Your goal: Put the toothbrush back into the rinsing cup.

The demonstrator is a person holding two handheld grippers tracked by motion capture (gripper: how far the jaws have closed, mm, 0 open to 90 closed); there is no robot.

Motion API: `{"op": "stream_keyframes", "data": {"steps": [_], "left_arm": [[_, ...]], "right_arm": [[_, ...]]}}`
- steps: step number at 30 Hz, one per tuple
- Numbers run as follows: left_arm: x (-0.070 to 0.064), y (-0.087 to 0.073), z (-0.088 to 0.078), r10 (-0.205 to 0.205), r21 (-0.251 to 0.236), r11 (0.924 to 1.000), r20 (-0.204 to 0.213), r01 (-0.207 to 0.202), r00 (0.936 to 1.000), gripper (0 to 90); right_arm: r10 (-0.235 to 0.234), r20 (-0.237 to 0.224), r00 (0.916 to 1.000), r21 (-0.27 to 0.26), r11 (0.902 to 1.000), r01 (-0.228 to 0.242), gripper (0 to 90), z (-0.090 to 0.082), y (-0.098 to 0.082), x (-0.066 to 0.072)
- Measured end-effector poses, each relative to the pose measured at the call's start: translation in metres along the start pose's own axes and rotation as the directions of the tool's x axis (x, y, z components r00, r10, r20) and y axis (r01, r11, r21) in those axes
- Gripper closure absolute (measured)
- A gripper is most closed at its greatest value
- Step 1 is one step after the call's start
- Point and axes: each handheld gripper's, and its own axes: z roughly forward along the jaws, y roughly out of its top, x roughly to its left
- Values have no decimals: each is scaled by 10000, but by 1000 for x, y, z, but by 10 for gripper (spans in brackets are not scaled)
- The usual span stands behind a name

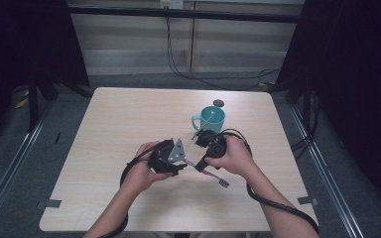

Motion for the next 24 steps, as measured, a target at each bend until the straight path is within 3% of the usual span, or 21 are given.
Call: {"op": "stream_keyframes", "data": {"steps": [7,16,24], "left_arm": [[1,3,-1,185,-72,9998,17,-185,9998,471],[-3,2,6,356,261,9990,93,-358,9993,487],[-2,2,6,672,654,9956,-14,-669,9977,584]], "right_arm": [[63,-81,9999,-63,10000,-63,849,-2,0,-2],[-21,-102,9999,-76,10000,21,849,-2,0,-1],[-19,-282,9996,-109,9999,16,849,-2,0,0]]}}
